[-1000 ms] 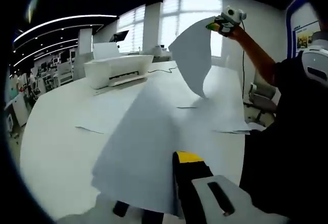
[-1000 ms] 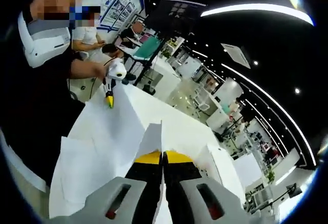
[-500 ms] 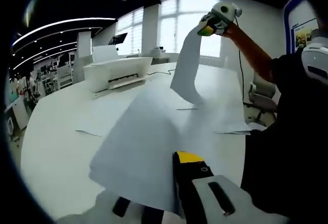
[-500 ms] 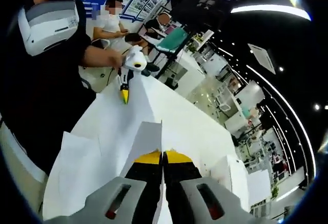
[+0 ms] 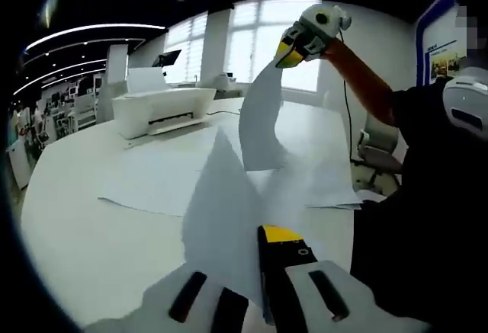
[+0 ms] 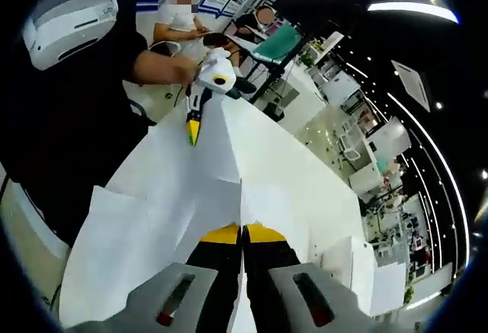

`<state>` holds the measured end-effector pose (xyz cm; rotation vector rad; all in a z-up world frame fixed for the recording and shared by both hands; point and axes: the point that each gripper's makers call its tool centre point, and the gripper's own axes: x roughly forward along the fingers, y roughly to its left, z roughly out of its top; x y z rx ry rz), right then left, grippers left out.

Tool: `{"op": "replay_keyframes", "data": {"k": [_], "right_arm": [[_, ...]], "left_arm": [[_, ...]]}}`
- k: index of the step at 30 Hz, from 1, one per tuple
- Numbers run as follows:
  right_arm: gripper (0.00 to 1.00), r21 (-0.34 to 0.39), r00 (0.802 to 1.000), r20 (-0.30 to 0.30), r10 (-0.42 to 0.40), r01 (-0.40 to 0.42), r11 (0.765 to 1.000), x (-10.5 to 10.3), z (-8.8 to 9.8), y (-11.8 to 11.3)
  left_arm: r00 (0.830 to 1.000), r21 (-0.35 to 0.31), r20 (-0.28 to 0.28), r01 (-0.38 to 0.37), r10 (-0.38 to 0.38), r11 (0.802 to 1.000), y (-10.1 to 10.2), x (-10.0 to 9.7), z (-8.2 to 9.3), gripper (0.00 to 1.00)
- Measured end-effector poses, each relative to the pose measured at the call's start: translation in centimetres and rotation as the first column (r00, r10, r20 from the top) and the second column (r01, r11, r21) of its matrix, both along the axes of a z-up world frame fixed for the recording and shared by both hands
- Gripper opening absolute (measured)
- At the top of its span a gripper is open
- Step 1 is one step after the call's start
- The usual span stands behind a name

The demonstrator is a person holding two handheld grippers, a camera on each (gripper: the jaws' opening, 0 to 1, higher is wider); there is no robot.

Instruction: Organize the stack of printing papers by aligning and flattening the scattered papers on the table

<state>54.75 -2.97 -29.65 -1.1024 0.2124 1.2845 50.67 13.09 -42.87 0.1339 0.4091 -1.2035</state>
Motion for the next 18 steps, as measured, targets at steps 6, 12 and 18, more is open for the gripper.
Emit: {"op": "replay_keyframes", "data": {"k": [6, 12, 18], "right_arm": [[0.0, -0.016, 0.999, -0.024, 0.037, -0.038, 0.999, -0.7, -0.9, 1.1], [0.0, -0.036, 0.996, -0.056, 0.07, -0.073, 0.997, -1.4, -2.1, 2.1], [0.0, -0.033, 0.99, -0.1, 0.097, -0.101, 0.994, -1.8, -3.2, 3.1]], "left_arm": [[0.998, -0.009, -0.046, 0.047, -0.048, 0.999, -0.8, -0.8, -0.4, 0.07], [0.994, -0.011, -0.078, 0.074, -0.075, 0.997, -1.1, -1.1, -0.8, 0.07], [0.991, -0.002, -0.099, 0.092, -0.092, 0.996, -1.7, -1.1, -1.2, 0.08]]}}
